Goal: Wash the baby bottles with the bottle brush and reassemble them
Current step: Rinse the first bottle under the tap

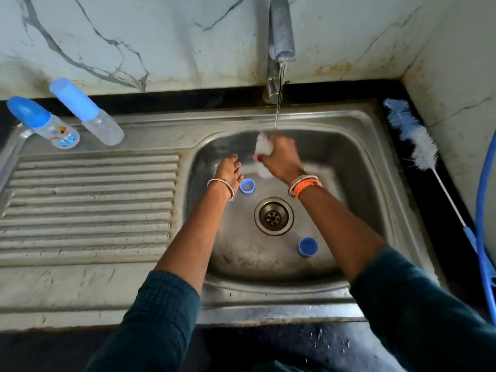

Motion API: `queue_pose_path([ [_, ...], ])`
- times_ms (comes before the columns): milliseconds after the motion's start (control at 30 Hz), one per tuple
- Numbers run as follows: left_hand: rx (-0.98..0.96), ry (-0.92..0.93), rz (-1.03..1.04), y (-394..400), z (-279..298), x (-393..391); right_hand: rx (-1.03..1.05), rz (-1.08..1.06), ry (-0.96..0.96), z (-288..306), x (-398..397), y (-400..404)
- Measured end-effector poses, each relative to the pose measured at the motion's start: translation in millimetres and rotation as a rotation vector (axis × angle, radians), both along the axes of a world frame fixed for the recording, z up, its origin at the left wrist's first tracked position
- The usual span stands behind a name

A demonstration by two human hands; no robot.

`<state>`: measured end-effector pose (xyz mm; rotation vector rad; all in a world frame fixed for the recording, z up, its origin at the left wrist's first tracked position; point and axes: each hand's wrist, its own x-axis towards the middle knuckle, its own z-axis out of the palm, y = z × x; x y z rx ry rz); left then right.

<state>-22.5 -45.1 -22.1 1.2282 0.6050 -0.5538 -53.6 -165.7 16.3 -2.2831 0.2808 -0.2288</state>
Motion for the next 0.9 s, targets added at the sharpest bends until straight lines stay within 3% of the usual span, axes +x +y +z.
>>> queue_pose_path([
  [67,-0.002,0.006,-0.018,0,1,0,0.034,-0.043,0.015,-5,1,3],
  [167,-0.028,0.014,-0.074,1,4,-1,0.106,-0.155,-0.155,3,2,7],
  [267,-0.099,0.088,-0.078,2,7,-3,0.047,-0.079,0.012,3,8,5],
  [333,-0.187,0.098,-0.070,2,9,-3,0.154,-0.137,-0.037,14,9,4],
  [400,-0.289,0.084,-0.075,4,12,-1,0.498,-0.176,-0.011,29,13,3],
  [500,-0.452,0.022,-0.007,8,26,1,1.265,-0.233,0.195,39,14,-8],
  [600,-0.408,-0.101,-0.081,8,48,2,1.542,-0.332,0.303,32,11,-18],
  [733,-0.129,-0.241,-0.248,-9,72,-3,1.537,-0.378,0.398,22,13,-16],
  [900,0.031,-0.251,-0.248,-21,80,-6,1.338,-0.428,0.486,14,13,-19],
])
